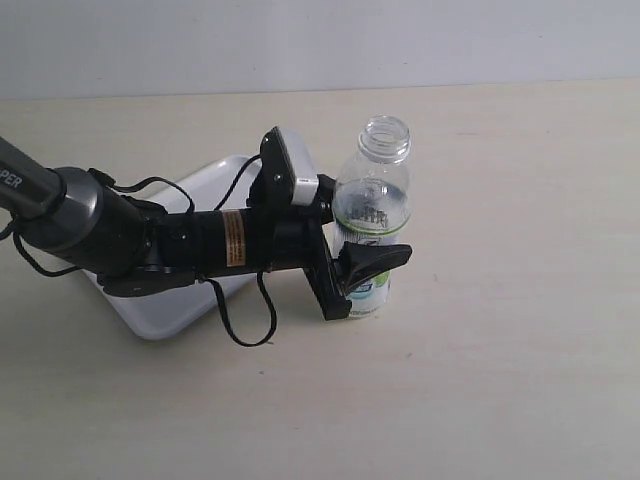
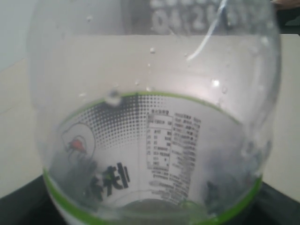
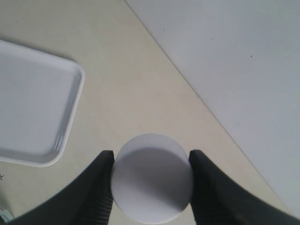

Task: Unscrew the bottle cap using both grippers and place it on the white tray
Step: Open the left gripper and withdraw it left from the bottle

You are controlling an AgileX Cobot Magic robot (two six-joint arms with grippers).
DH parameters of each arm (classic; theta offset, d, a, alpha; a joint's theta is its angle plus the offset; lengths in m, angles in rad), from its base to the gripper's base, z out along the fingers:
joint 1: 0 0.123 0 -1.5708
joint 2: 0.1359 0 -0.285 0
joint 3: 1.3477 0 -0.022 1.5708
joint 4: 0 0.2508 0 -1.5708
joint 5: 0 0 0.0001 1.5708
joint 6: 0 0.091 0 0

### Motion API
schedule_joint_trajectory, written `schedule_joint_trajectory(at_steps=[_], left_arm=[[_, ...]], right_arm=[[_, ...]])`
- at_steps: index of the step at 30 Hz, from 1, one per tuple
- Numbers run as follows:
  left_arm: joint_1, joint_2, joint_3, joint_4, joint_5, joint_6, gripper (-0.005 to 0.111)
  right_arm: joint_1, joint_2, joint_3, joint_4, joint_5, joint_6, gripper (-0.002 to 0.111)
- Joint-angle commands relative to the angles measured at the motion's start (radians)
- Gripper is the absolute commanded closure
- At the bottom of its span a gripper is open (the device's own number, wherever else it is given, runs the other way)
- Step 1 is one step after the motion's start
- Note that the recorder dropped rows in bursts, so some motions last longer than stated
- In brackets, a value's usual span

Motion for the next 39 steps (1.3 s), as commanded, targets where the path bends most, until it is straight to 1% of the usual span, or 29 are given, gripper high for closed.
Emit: schedule_joint_trajectory(at_steps=[1, 7, 10, 14, 19, 22, 23, 25, 27, 31, 34, 36, 38, 39], left_arm=[[-0.001, -0.01, 0.004, 0.014, 0.022, 0.01, 0.032], [0.002, -0.014, 0.004, 0.011, 0.021, 0.008, 0.031], [0.018, -0.028, 0.004, 0.022, 0.021, -0.012, 0.031], [0.06, -0.053, 0.005, 0.091, 0.028, -0.086, 0.031], [0.123, -0.085, 0.039, 0.127, 0.028, -0.097, 0.031], [0.163, -0.104, 0.056, 0.171, 0.025, -0.111, 0.031], [0.172, -0.108, 0.062, 0.171, 0.003, -0.111, 0.031], [0.184, -0.115, 0.073, 0.187, -0.052, -0.109, 0.031], [0.189, -0.117, 0.073, 0.221, -0.077, -0.109, 0.031], [0.19, -0.117, 0.073, 0.248, -0.07, -0.109, 0.031], [0.203, -0.122, 0.073, 0.313, -0.068, -0.109, 0.031], [0.224, -0.139, 0.075, 0.357, -0.065, -0.118, 0.031], [0.252, -0.154, 0.086, 0.363, -0.063, -0.138, 0.031], [0.282, -0.169, 0.107, 0.363, -0.063, -0.138, 0.031]], right_arm=[[-0.007, -0.002, -0.007, 0.012, 0.006, 0.009, 0.108], [-0.007, -0.002, -0.007, 0.014, 0.026, 0.011, 0.108], [-0.007, -0.003, -0.009, 0.016, 0.041, 0.02, 0.108], [-0.005, -0.016, -0.011, 0.016, 0.043, 0.047, 0.108], [-0.005, -0.042, -0.011, 0.012, 0.045, 0.149, 0.108], [-0.005, -0.057, -0.011, 0.014, 0.05, 0.17, 0.108], [-0.005, -0.061, -0.011, 0.014, 0.05, 0.17, 0.108], [-0.003, -0.066, -0.011, 0.014, 0.052, 0.173, 0.108], [0.0, -0.066, -0.011, 0.012, 0.057, 0.186, 0.108], [0.0, -0.066, -0.011, 0.027, 0.065, 0.186, 0.108], [0.0, -0.066, -0.011, 0.043, 0.069, 0.188, 0.108], [0.01, -0.066, -0.011, 0.066, 0.069, 0.193, 0.108], [0.028, -0.066, -0.011, 0.064, 0.071, 0.195, 0.108], [0.047, -0.066, -0.011, 0.058, 0.071, 0.195, 0.108]])
